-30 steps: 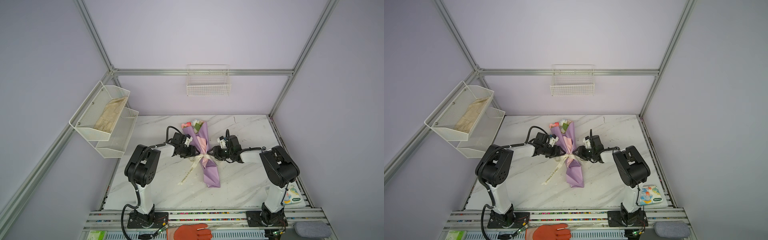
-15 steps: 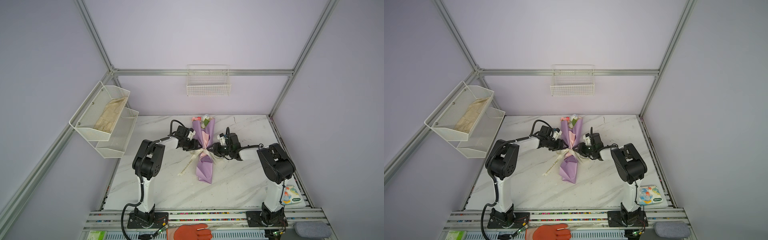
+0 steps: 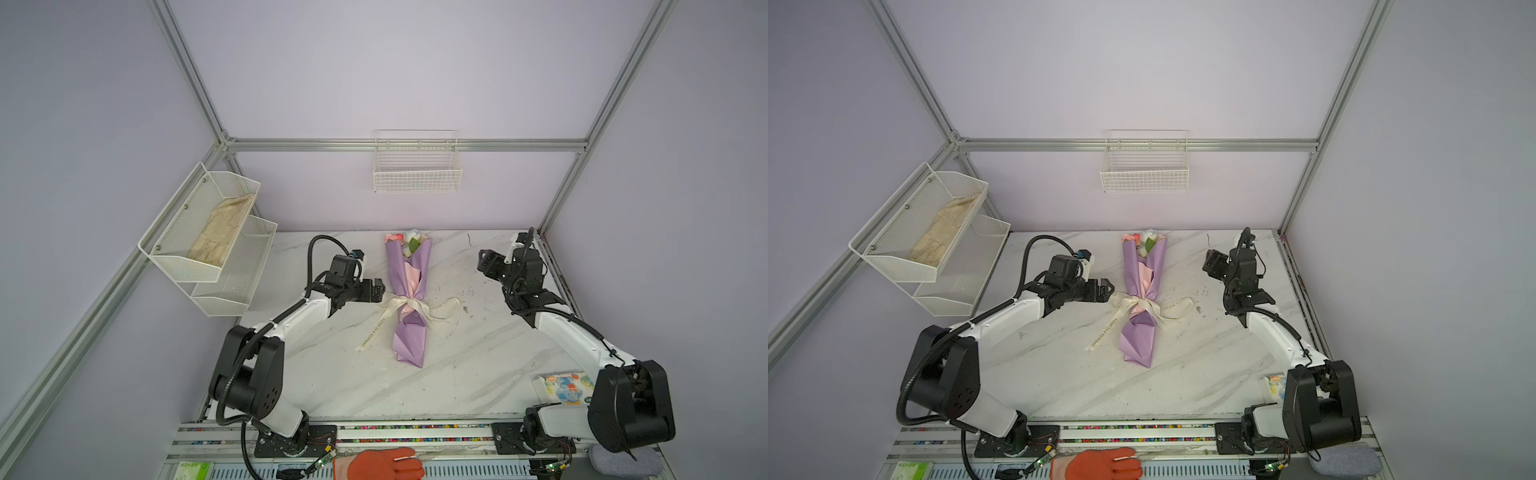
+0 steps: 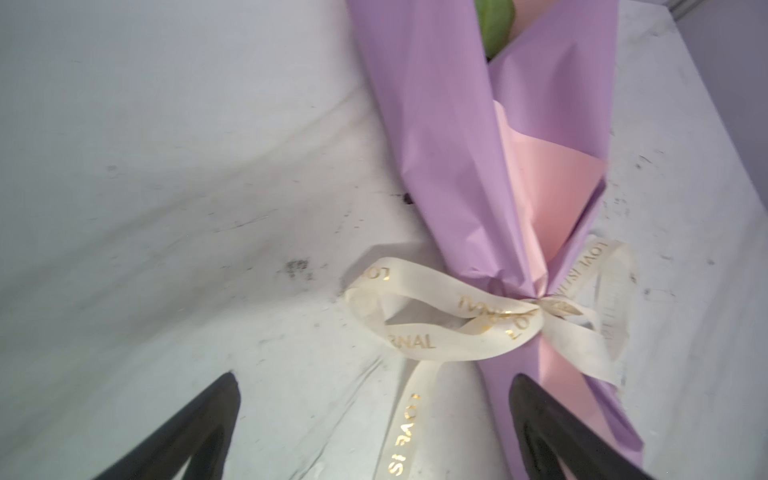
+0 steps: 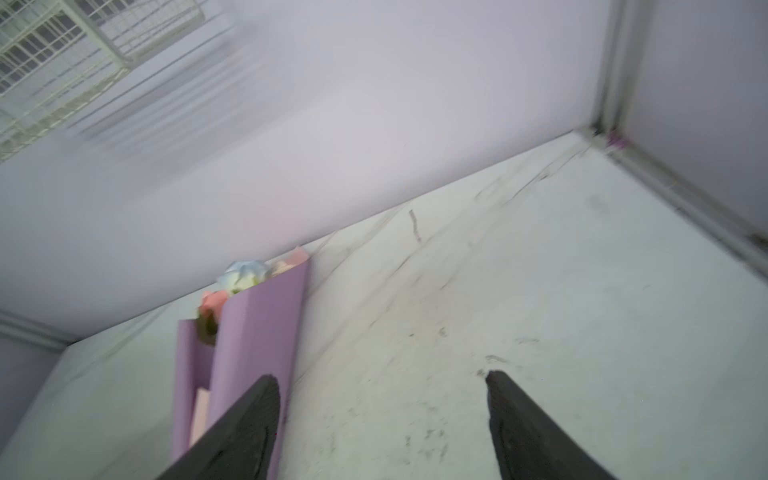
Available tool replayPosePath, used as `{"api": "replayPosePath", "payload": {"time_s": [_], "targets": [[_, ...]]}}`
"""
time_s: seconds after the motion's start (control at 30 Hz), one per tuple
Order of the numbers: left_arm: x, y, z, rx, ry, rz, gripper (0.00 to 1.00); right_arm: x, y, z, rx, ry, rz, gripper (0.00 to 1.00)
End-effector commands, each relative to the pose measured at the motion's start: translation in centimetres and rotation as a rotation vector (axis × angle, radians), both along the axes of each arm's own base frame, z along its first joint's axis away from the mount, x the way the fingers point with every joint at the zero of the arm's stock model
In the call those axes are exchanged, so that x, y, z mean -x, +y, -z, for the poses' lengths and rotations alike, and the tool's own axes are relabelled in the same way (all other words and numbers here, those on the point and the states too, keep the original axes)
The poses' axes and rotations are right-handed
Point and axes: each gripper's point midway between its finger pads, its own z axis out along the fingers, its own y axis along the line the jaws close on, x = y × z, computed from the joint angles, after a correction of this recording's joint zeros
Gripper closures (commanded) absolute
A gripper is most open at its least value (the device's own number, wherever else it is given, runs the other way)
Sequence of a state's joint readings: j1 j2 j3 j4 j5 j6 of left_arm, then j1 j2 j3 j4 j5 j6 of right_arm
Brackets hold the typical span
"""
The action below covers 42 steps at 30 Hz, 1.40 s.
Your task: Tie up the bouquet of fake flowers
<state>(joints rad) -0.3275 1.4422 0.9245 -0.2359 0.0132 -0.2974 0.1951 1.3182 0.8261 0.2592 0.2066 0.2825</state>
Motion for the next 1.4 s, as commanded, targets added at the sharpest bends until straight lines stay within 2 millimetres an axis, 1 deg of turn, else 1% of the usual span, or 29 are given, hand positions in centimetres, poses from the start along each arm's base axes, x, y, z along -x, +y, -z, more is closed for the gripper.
{"api": "replayPosePath", "payload": {"time_s": [0.0, 0.1, 0.13, 0.17, 0.27, 0.3, 0.33, 0.37, 0.4, 0.43, 0.5, 0.53, 0.6, 0.63, 0.67, 0.7, 0.77, 0.8, 0.83, 0.87, 0.9, 0.97, 1.03, 1.07, 1.17, 1.37], "targets": [[0.7, 6.7, -0.6, -0.204, -0.155, -0.199, 0.0, 0.2, -5.2, 4.7, 0.32, 0.072, 0.216, 0.17], [1.6, 10.3, -0.4, -0.269, -0.194, -0.275, 0.01, -1.4, -5.7, 7.9, 0.339, 0.095, 0.186, 0.16], [1.8, 11.1, -0.5, -0.279, -0.191, -0.287, 0.0, -1.9, -5.4, 8.5, 0.347, 0.088, 0.161, 0.16], [2.0, 12.2, -0.6, -0.304, -0.198, -0.312, 0.0, -2.4, -4.7, 9.1, 0.348, 0.072, 0.12, 0.16], [2.4, 14.6, -0.2, -0.371, -0.233, -0.37, 0.0, -3.1, -2.5, 9.7, 0.34, -0.032, -0.004, 0.16], [2.5, 15.2, 0.0, -0.386, -0.244, -0.383, 0.0, -3.4, -1.5, 9.3, 0.351, -0.086, -0.058, 0.15], [2.5, 15.6, 0.1, -0.392, -0.258, -0.392, 0.0, -3.5, -0.7, 9.2, 0.353, -0.104, -0.107, 0.15], [2.4, 16.2, 0.5, -0.389, -0.275, -0.403, 0.0, -3.6, 0.8, 9.5, 0.347, -0.12, -0.2, 0.14], [2.3, 16.6, 0.6, -0.374, -0.29, -0.414, 0.0, -3.7, 1.6, 10.0, 0.348, -0.115, -0.261, 0.14], [2.3, 16.8, 0.8, -0.356, -0.298, -0.425, 0.0, -3.8, 1.4, 10.2, 0.33, -0.106, -0.257, 0.14], [1.7, 16.5, 0.6, -0.312, -0.344, -0.405, 0.01, -2.9, 0.4, 9.5, 0.307, -0.161, -0.287, 0.14], [1.4, 16.4, 0.4, -0.296, -0.371, -0.395, 0.0, -2.3, 0.4, 9.2, 0.295, -0.2, -0.308, 0.15], [0.8, 16.1, 0.6, -0.267, -0.417, -0.377, 0.0, -1.3, -0.3, 9.1, 0.293, -0.23, -0.277, 0.14], [0.6, 15.9, 0.6, -0.268, -0.428, -0.362, 0.0, -1.1, -0.4, 9.6, 0.291, -0.234, -0.271, 0.14], [0.1, 15.5, 0.3, -0.268, -0.44, -0.332, 0.0, -0.6, -0.6, 9.6, 0.277, -0.27, -0.247, 0.14], [-0.2, 15.4, 0.1, -0.267, -0.46, -0.321, 0.0, -0.4, -1.1, 9.1, 0.261, -0.296, -0.213, 0.14], [-1.1, 14.7, -0.2, -0.264, -0.51, -0.269, 0.0, -1.1, -3.4, 9.9, 0.255, -0.222, -0.082, 0.14], [-1.6, 14.6, 0.0, -0.264, -0.523, -0.253, 0.0, -1.3, -3.8, 9.7, 0.253, -0.231, -0.054, 0.09], [-1.9, 14.9, 1.1, -0.269, -0.491, -0.26, 0.0, -1.2, -3.8, 9.7, 0.26, -0.223, -0.047, 0.08], [-2.1, 15.0, 1.8, -0.263, -0.468, -0.259, 0.01, -1.3, -3.8, 9.8, 0.266, -0.211, -0.042, 0.03], [-2.2, 14.7, 2.4, -0.252, -0.471, -0.237, 0.0, -1.2, -3.7, 9.7, 0.269, -0.221, -0.033, 0.03], [-1.7, 15.2, 2.7, -0.235, -0.503, -0.257, 0.0, -1.3, -3.7, 9.7, 0.27, -0.215, -0.032, 0.03], [-1.6, 16.0, 2.5, -0.223, -0.533, -0.297, 0.0, -1.2, -3.7, 9.7, 0.272, -0.221, -0.028, 0.03], [-1.6, 17.0, 2.8, -0.225, -0.51, -0.357, 0.01, -1.2, -3.6, 9.7, 0.272, -0.221, -0.032, 0.03], [-1.8, 16.8, 2.8, -0.236, -0.491, -0.333, 0.0, -1.2, -3.6, 9.7, 0.274, -0.221, -0.031, 0.03], [-1.7, 16.7, 2.6, -0.238, -0.516, -0.329, 0.0, -1.2, -3.6, 9.7, 0.274, -0.219, -0.033, 0.03]]}}
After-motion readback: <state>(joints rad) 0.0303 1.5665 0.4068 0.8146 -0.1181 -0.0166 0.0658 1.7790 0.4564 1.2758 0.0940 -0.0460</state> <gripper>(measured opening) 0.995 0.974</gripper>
